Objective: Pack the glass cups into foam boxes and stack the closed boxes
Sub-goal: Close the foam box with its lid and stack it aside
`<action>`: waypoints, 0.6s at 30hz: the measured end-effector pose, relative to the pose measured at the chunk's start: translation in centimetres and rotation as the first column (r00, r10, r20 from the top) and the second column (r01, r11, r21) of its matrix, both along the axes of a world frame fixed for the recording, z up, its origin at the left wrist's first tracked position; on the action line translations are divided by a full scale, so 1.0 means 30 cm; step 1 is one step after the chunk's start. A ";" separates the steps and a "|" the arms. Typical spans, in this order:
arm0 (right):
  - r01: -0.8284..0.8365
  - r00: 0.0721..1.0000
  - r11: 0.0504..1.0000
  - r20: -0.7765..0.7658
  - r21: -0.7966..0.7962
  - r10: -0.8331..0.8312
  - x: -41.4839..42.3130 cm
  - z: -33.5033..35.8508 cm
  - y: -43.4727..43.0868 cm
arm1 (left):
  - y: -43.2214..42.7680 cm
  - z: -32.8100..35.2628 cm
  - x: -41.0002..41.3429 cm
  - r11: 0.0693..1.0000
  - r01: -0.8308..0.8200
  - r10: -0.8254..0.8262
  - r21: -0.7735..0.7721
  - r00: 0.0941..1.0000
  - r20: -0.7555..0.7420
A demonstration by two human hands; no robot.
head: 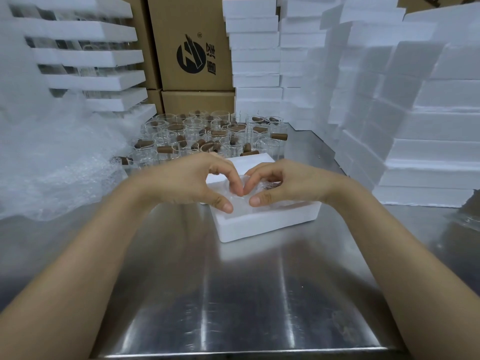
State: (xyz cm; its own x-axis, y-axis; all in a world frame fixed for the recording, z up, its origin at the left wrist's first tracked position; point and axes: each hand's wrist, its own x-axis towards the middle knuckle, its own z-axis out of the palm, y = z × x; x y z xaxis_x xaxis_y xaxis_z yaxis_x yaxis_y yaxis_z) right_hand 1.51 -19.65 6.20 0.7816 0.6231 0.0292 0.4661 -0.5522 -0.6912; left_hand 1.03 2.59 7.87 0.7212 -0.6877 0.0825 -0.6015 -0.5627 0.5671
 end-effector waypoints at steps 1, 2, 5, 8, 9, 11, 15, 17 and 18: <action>-0.003 1.000 1.000 -0.002 -0.003 0.003 0.000 -0.001 -0.001 | -0.005 -0.003 0.002 1.000 -0.004 0.004 -0.003 0.999 0.032; -0.004 1.000 1.000 -0.009 -0.006 0.004 0.001 -0.002 -0.001 | -0.008 -0.006 0.005 1.000 -0.002 0.003 -0.012 0.999 0.049; 0.003 1.000 1.000 -0.030 -0.018 -0.004 0.003 -0.001 -0.001 | -0.005 -0.006 0.005 1.000 0.010 -0.009 -0.021 0.999 0.042; 0.007 1.000 1.000 -0.025 -0.029 -0.008 0.001 0.000 0.001 | 0.001 -0.005 0.003 1.000 0.015 -0.015 0.010 0.999 0.029; 0.005 1.000 1.000 -0.024 -0.028 -0.005 0.001 0.001 0.002 | -0.001 -0.006 0.003 0.999 0.018 -0.019 0.032 0.999 0.030; 0.001 1.000 1.000 -0.031 -0.019 -0.001 -0.001 0.002 0.002 | -0.006 -0.005 -0.002 0.997 0.015 -0.017 0.081 0.999 0.029; 0.004 1.000 1.000 -0.022 -0.006 -0.004 0.000 -0.002 0.004 | -0.015 -0.018 0.000 0.983 -0.013 0.002 0.183 0.998 0.061; -0.003 1.000 1.000 -0.019 -0.002 0.003 0.001 -0.004 0.005 | -0.045 -0.025 0.012 0.986 -0.055 0.052 0.155 0.998 0.021; 0.001 1.000 1.000 -0.020 -0.003 -0.001 0.002 -0.004 0.003 | -0.058 -0.024 0.014 0.988 -0.092 0.094 0.127 0.996 -0.011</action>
State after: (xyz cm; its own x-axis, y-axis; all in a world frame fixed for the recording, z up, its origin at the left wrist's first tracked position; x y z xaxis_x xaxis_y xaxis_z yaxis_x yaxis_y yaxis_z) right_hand 1.57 -19.56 6.07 0.7824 0.6227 0.0121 0.4522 -0.5546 -0.6986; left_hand 1.44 0.86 7.16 0.7831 -0.6218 -0.0133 -0.5343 -0.6835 0.4973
